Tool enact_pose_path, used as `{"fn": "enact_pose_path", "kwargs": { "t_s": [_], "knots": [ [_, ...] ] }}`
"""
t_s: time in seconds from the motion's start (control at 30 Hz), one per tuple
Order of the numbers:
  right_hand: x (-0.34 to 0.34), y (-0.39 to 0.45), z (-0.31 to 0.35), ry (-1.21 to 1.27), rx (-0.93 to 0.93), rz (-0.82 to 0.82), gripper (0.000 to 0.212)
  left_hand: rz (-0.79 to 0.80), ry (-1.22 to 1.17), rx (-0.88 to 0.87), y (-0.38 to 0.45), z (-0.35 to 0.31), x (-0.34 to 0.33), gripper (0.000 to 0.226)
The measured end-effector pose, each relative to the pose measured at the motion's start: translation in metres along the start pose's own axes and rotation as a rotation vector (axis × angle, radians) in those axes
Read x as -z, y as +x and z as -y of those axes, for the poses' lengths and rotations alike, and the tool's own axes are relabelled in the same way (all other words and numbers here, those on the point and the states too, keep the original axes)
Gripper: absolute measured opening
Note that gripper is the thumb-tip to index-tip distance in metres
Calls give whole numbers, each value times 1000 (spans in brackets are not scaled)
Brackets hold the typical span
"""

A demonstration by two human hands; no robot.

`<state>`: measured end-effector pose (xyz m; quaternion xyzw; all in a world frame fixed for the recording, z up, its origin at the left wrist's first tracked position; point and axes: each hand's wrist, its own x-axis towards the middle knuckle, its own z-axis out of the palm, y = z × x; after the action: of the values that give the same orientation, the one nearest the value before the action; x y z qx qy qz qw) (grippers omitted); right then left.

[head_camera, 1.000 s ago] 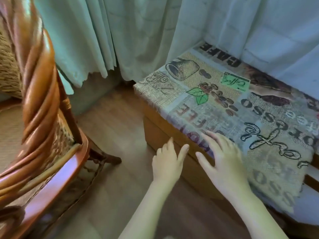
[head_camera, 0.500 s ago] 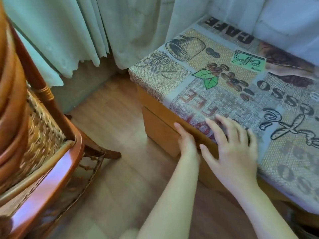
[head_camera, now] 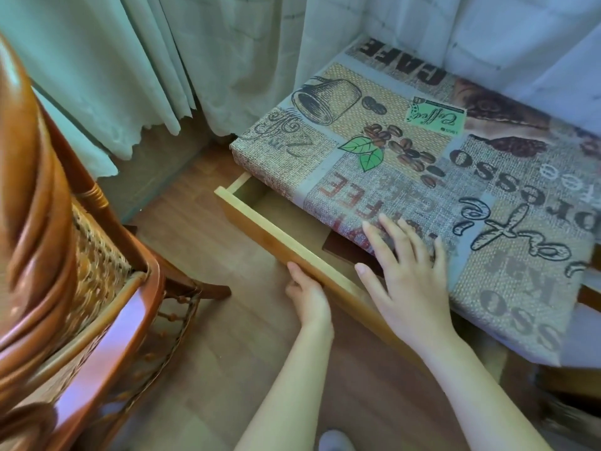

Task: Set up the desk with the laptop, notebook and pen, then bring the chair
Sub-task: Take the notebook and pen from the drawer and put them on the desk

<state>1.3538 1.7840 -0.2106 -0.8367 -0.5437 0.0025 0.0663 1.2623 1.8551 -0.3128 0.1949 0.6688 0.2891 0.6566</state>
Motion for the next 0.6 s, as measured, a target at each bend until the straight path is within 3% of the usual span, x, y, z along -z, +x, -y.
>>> {"fn": "enact_pose_path", "kwargs": {
  "t_s": [0.07, 0.13, 0.2, 0.27, 0.37, 0.6],
  "knots": [
    [2, -2, 4, -18, -7, 61, 60, -251, 320, -363, -22, -17, 13, 63],
    [3, -6, 8, -31, -36, 101, 62, -346, 714, -824, -37, -40, 22, 56],
    [6, -8, 11, -18, -75, 137, 65, -241, 1062, -1248, -41, -54, 29, 48],
    [9, -9, 14, 2, -103, 151, 66, -79, 1387, -1512, -35, -59, 31, 43],
    [10, -9, 19, 4, -126, 174, 66, 16, 1664, -1530, -35, -64, 30, 52],
    [3, -11, 27, -41, -158, 163, 68, 39, 1746, -1619, -40, -67, 36, 56]
  ]
}}
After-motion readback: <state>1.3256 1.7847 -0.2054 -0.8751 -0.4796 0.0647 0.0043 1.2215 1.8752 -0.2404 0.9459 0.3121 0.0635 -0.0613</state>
